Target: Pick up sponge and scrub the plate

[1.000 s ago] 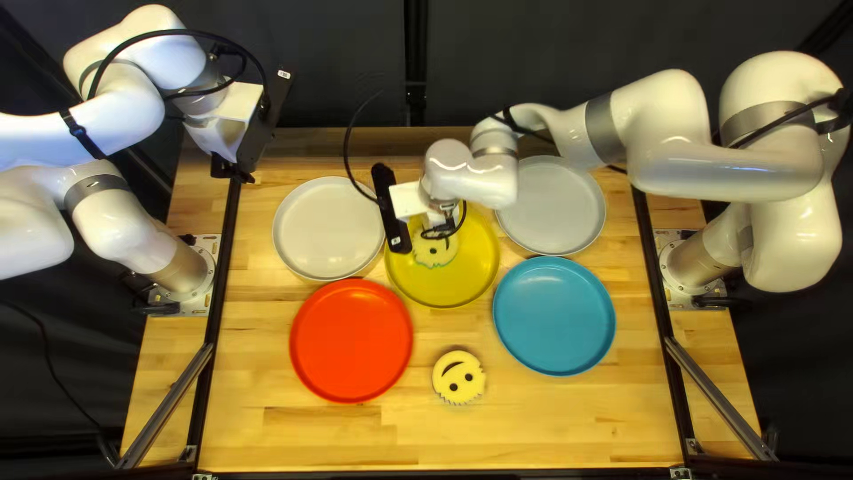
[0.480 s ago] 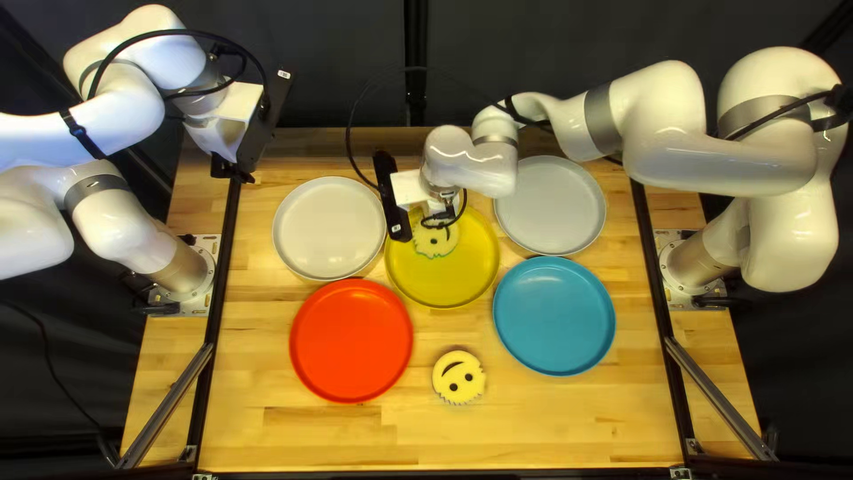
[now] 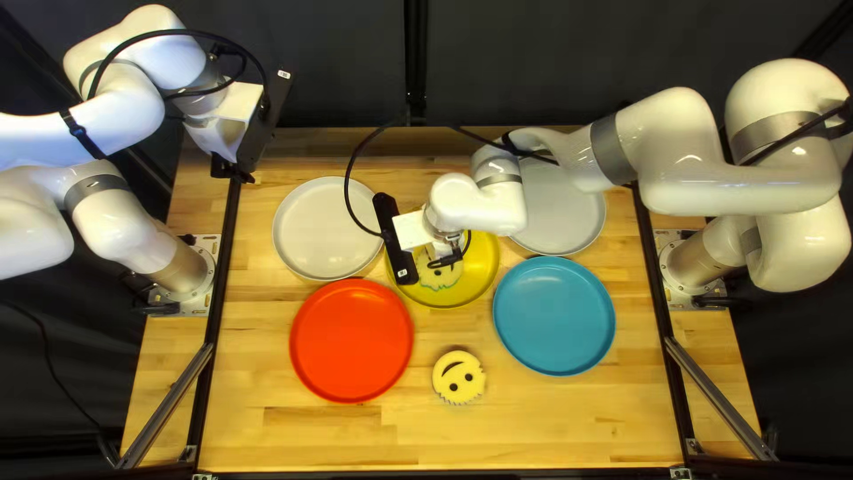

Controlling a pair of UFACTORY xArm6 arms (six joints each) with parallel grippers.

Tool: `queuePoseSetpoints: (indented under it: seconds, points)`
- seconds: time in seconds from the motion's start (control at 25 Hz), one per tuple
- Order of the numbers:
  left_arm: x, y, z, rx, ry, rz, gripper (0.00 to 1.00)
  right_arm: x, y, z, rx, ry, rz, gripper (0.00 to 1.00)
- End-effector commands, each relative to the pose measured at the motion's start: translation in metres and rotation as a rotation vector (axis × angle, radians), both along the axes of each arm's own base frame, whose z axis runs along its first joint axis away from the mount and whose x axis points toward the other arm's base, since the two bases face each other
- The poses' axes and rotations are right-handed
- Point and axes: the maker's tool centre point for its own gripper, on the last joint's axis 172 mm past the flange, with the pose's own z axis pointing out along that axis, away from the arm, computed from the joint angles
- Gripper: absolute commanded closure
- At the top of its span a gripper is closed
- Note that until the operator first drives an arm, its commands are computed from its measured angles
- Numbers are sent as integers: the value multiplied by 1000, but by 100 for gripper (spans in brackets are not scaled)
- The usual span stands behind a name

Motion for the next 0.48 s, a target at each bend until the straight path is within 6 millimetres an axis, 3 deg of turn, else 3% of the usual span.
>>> queuePoseSetpoints:
  seconds: [0.04, 0.24, 0.32, 0.48]
  points:
    - [0, 0, 0, 0, 0, 0, 0, -3, -20, 4, -1, -8, -7, 100]
    - [0, 0, 0, 0, 0, 0, 0, -11, -22, 8, -4, -12, -18, 100]
    - [0, 0, 0, 0, 0, 0, 0, -16, -15, 8, -2, -17, -18, 100]
    - [0, 0, 0, 0, 0, 0, 0, -26, 19, 5, 0, -33, 6, 100]
